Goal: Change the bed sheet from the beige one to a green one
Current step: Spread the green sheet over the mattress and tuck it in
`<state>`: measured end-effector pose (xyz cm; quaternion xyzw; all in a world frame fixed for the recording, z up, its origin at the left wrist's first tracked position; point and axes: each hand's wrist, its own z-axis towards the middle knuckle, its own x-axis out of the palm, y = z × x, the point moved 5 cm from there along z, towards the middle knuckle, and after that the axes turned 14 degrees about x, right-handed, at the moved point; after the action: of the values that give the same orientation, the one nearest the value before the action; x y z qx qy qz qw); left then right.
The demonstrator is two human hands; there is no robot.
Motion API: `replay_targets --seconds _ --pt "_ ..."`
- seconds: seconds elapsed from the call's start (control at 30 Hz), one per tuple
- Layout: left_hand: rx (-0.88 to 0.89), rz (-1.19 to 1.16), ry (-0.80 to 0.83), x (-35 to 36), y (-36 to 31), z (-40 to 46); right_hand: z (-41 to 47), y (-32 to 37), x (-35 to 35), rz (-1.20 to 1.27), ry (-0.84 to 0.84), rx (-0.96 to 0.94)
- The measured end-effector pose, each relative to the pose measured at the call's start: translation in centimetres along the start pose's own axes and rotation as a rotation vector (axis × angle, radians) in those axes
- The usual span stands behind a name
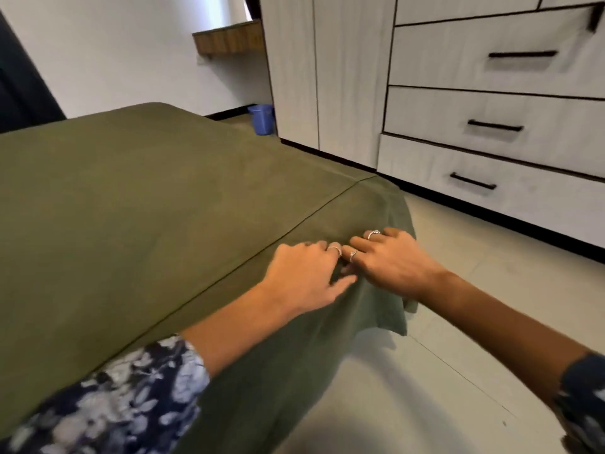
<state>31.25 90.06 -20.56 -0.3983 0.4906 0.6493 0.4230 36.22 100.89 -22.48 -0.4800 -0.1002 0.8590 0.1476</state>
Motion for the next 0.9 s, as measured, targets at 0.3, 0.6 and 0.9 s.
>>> replay_targets --seconds 0.3,0.6,0.9 --pt "-0.06 0.048 -0.199 2.0 -0.4 7.5 0.8 -12.3 5.2 -0.275 0.313 0.294" --pt "-0.037 0.065 -0.229 2.9 -0.4 8.8 2.3 -14.2 8.8 0.117 -0.103 -0.018" --pt "0.017 0.274 -0.119 2.4 -2.1 10.2 1.1 -18.2 8.9 0.39 0.057 -0.093"
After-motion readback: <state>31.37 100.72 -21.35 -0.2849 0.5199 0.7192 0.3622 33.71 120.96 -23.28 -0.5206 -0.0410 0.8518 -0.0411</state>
